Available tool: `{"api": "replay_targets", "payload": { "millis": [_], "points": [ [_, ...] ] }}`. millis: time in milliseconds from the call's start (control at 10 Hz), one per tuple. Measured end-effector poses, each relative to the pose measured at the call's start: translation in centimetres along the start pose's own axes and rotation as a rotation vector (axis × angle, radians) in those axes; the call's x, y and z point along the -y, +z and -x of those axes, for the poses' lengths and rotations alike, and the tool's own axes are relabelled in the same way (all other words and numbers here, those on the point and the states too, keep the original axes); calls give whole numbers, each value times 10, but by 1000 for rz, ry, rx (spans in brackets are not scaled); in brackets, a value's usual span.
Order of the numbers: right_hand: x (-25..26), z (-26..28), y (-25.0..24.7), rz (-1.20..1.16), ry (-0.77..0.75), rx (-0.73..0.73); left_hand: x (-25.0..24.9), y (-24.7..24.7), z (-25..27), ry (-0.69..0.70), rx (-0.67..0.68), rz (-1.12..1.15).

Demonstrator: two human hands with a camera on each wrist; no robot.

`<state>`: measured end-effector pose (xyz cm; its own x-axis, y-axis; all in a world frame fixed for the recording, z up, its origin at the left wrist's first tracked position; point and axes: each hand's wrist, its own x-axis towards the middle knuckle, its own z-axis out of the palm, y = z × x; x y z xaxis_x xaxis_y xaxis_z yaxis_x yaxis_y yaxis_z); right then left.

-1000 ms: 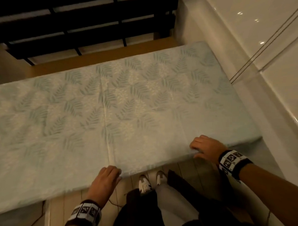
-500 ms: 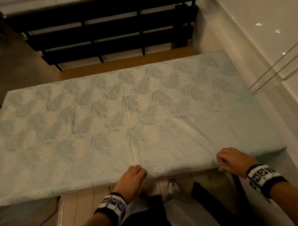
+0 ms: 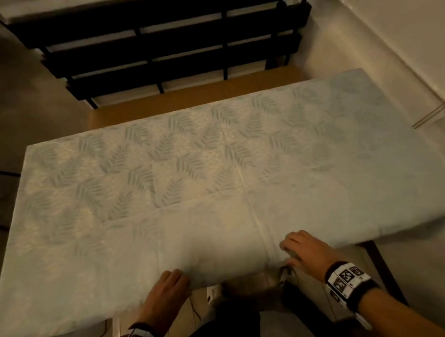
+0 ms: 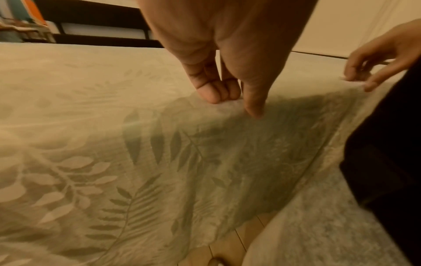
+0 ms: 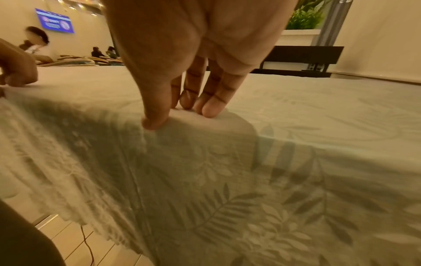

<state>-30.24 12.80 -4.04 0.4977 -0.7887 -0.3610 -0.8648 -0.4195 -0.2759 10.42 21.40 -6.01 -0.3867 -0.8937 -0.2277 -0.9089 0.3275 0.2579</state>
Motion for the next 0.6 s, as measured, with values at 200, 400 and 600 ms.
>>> {"api": "replay_targets", "payload": {
  "millis": [200, 400, 600],
  "points": [
    [17, 4, 12, -20, 36, 10, 16, 8, 5, 78, -8, 82],
    [23, 4, 11, -74, 116, 31, 16, -5, 5, 111, 37, 183],
    [25, 53, 18, -316, 332, 56, 101, 85, -16, 167, 36, -71]
  ]
}}
